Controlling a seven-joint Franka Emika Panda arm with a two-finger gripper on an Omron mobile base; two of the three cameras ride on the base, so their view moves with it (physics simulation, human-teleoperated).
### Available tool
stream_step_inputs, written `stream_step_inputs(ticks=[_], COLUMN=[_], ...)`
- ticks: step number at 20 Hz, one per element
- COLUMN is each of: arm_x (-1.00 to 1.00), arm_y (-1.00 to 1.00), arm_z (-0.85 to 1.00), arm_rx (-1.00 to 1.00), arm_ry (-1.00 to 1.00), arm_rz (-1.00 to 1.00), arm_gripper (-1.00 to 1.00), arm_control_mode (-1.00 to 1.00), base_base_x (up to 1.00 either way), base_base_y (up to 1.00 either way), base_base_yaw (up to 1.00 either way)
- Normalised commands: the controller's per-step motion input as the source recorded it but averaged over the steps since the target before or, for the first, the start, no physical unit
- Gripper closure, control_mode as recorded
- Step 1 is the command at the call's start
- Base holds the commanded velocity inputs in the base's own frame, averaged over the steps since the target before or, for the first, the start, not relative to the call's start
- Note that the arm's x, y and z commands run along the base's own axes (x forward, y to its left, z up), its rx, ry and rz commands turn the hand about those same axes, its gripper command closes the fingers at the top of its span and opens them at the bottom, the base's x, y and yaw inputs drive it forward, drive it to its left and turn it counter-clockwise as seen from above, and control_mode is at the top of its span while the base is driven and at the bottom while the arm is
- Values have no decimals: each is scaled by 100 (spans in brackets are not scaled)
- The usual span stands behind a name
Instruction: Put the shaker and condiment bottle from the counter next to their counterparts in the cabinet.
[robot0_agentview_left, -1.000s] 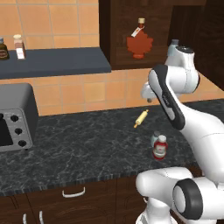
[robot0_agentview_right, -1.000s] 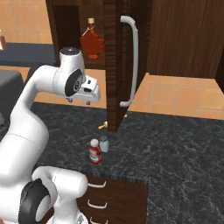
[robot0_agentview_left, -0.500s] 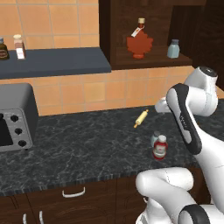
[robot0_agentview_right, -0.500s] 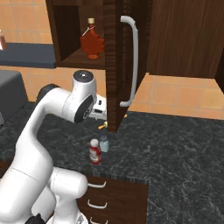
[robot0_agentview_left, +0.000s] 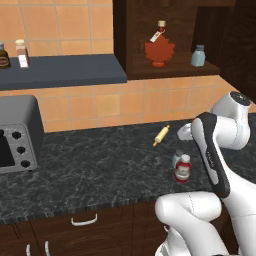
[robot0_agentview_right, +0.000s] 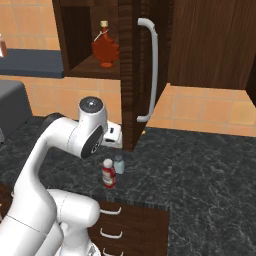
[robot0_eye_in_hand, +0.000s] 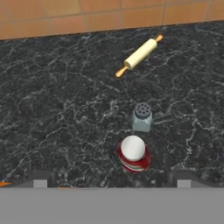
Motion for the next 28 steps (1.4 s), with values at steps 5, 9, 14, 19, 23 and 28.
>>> stream_step_inputs(ticks=[5, 9, 14, 19, 23, 28], arm_x=[-31, -13, 0, 0, 0, 0], arm_y=[0, 0, 0, 0, 0, 0], arm_z=[-33, -29, -21, -26, -18, -17], arm_rx=[-1, -4, -3, -3, -2, 0], arm_ry=[0, 0, 0, 0, 0, 0], arm_rz=[-3, -1, 0, 0, 2, 4], arm_gripper=[-100, -100, -100, -100, -100, -100], arm_control_mode=[-100, -100, -100, -100, -100, -100], base_base_x=[0, 0, 0, 0, 0, 0], base_base_y=[0, 0, 0, 0, 0, 0], base_base_yaw=[0, 0, 0, 0, 0, 0])
